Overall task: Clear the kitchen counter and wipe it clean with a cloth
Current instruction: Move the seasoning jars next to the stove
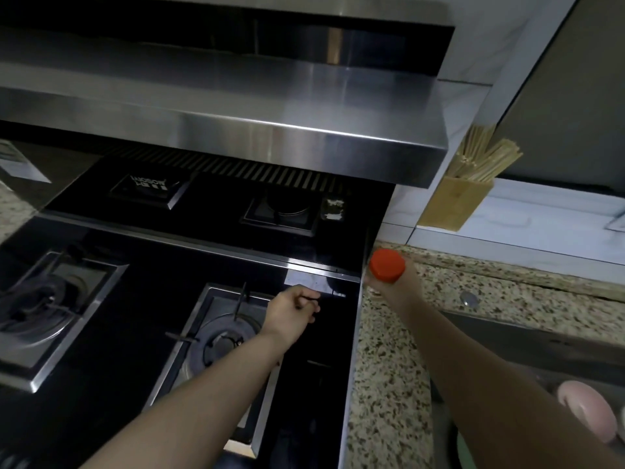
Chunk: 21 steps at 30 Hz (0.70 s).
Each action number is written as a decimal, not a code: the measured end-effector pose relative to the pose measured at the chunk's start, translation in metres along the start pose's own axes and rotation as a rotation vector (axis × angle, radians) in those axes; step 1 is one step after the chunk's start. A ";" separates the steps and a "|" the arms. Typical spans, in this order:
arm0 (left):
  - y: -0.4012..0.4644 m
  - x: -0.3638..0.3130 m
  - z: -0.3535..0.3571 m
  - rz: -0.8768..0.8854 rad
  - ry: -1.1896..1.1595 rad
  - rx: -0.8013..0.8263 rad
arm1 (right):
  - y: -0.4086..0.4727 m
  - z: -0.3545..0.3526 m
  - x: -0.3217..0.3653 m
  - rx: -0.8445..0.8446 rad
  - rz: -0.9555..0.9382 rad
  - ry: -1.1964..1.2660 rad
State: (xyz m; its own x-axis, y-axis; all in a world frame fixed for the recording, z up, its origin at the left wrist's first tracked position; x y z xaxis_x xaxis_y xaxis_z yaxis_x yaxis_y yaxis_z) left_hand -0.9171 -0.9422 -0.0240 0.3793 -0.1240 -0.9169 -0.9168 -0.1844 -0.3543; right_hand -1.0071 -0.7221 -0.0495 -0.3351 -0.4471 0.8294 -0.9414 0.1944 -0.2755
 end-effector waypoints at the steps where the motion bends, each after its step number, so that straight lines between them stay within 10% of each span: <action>1: -0.002 -0.001 -0.002 0.005 -0.002 -0.005 | -0.007 0.000 -0.001 0.015 -0.015 -0.011; 11: -0.043 -0.048 -0.050 0.200 -0.013 -0.081 | -0.078 -0.007 0.055 0.368 -0.070 0.048; 21: -0.126 -0.050 -0.219 0.330 -0.055 -0.372 | -0.202 0.141 0.187 0.609 -0.336 -0.019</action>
State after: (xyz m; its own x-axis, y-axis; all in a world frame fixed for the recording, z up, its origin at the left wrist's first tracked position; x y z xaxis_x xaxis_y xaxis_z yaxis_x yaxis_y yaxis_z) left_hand -0.7934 -1.1261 0.1067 0.0603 -0.1846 -0.9810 -0.8762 -0.4806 0.0366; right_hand -0.8850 -0.9677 0.0929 -0.0169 -0.4138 0.9102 -0.8460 -0.4792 -0.2336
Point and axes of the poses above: each hand's wrist, its own y-axis towards the middle knuckle, its own z-axis out of the palm, x = y × z, the point moved 2 cm from there along y, towards the middle knuckle, and after that the axes turned 9 degrees about -y, right-handed, at the moved point
